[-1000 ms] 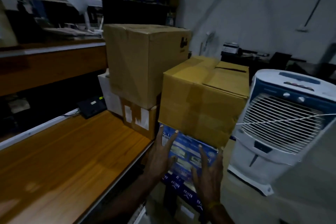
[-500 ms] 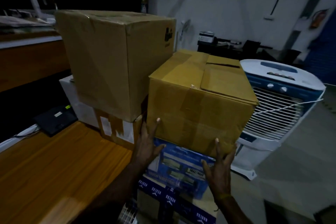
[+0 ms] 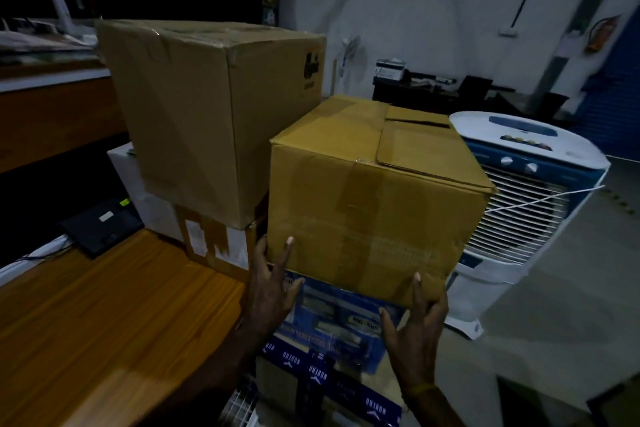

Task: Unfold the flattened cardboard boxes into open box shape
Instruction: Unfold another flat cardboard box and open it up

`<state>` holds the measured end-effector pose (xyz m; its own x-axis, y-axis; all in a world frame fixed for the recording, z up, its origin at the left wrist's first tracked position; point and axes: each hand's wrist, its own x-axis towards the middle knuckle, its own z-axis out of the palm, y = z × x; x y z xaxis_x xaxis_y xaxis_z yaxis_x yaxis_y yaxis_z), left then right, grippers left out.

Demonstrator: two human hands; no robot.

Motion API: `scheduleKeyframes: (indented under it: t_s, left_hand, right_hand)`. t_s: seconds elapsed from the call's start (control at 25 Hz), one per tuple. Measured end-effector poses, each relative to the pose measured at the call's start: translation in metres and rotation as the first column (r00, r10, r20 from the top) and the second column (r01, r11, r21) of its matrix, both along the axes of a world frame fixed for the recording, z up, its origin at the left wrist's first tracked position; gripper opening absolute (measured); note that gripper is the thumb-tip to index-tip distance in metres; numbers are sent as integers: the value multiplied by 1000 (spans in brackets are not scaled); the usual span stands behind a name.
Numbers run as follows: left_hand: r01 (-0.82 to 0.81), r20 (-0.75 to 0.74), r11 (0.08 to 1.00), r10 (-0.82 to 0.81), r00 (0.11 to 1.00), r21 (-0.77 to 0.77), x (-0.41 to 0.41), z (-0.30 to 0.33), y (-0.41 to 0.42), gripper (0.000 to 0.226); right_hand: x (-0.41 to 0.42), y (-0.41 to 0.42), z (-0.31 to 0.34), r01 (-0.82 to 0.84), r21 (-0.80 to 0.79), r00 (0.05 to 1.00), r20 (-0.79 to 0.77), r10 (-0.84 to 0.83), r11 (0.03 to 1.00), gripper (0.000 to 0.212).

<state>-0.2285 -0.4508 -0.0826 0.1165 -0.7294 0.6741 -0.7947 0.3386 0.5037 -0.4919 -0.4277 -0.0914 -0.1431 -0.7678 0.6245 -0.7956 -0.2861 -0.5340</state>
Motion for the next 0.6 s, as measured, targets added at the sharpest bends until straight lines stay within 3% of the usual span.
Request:
scheduleKeyframes:
  t_s: [0.12,0.16,0.28,0.36,0.6]
  left_hand:
    - [-89,-38,993,86,996,-72,-9,0,31,114]
    - [-93,-43,993,90,995,-78,-12,-3,39,114]
    - [-95,-109,995,99,989,35,-25,0,57,83]
    - [-91,-119,993,99,988,70,-34,15,66,77]
    - [9,-256,986,-52,965,-164,-73,67,112,64]
  right_hand:
    - [-16,23,-1,-10,-64,999,-47,7,998,119]
    - [-21,30,-2,-12,-74,998,-63,7,997,122]
    - [-30,38,2,29,-30,998,-54,-31,999,132]
    - [-35,42,16,30,-61,1000,-6,-30,998,129]
    - [-49,66,65,-21,-298,964,247,98,954,99]
